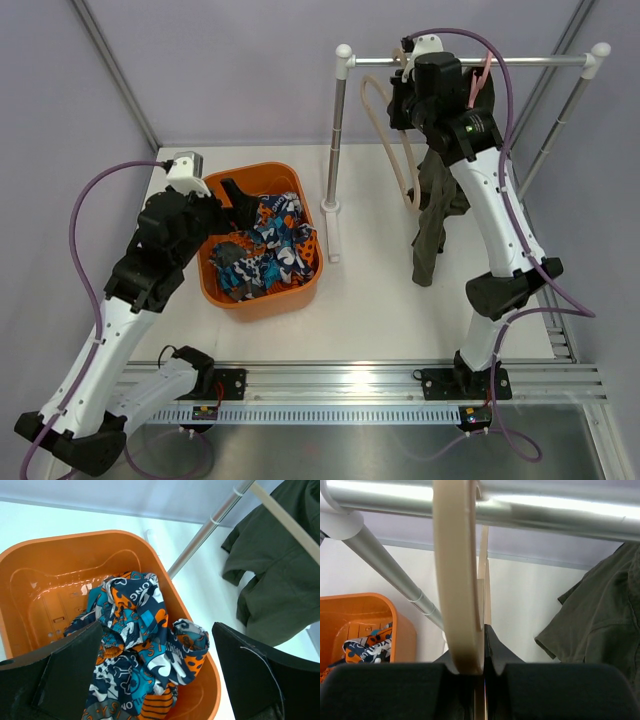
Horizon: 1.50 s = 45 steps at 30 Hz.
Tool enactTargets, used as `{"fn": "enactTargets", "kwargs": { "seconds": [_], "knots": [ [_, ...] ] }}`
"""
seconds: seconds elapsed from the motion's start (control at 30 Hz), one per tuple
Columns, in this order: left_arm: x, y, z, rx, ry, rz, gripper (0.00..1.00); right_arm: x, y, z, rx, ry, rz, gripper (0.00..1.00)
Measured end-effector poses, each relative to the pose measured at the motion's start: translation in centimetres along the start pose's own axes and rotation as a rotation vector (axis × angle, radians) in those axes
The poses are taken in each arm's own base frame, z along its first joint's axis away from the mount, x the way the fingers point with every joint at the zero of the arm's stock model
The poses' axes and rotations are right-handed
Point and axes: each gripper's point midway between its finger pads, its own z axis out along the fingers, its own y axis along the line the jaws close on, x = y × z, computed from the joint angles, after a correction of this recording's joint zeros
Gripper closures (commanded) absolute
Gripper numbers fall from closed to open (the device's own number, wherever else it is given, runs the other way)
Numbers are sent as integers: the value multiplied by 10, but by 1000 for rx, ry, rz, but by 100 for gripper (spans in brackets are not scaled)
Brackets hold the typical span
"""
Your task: Remove the shorts from the hanger
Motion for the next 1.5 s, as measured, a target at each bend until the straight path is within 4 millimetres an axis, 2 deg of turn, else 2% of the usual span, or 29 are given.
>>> {"fn": "enactTargets", "kwargs": {
  "seconds": [0.23, 0.47, 0.57, 0.6, 0.7, 0.73, 0.83, 0.97, 1.1, 1.2, 1.37, 1.5],
  "knots": [
    [9, 1, -1, 9, 40, 30, 3, -7, 1, 15, 11, -16, -2, 100],
    [17, 0, 5, 19, 79, 50, 3, 6, 0, 35, 36, 17, -9, 100],
    [18, -1, 6, 21, 88, 62, 3, 6, 0, 38, 37, 9, -7, 99],
    [19, 0, 6, 22, 91, 66, 3, 6, 0, 39, 37, 8, -6, 91],
    [21, 0, 7, 20, 100, 74, 2, 6, 1, 41, 36, 1, 1, 78],
    [22, 1, 7, 19, 104, 77, 2, 5, 1, 42, 35, -1, 6, 67],
    [23, 2, 6, 17, 111, 85, 2, 8, 1, 41, 36, 8, 15, 52],
    [27, 4, 6, 12, 123, 94, 2, 11, 0, 37, 40, 20, 19, 43],
    [27, 4, 6, 12, 124, 96, 2, 7, -2, 26, 41, 19, 26, 42],
    [27, 4, 6, 14, 125, 96, 2, 1, -4, 10, 38, 2, 37, 41],
    [28, 4, 6, 15, 127, 97, 2, -19, -12, -34, 47, -63, 58, 38],
    [28, 4, 6, 14, 128, 97, 2, -35, -35, -79, 128, -143, 79, 36]
  ]
}}
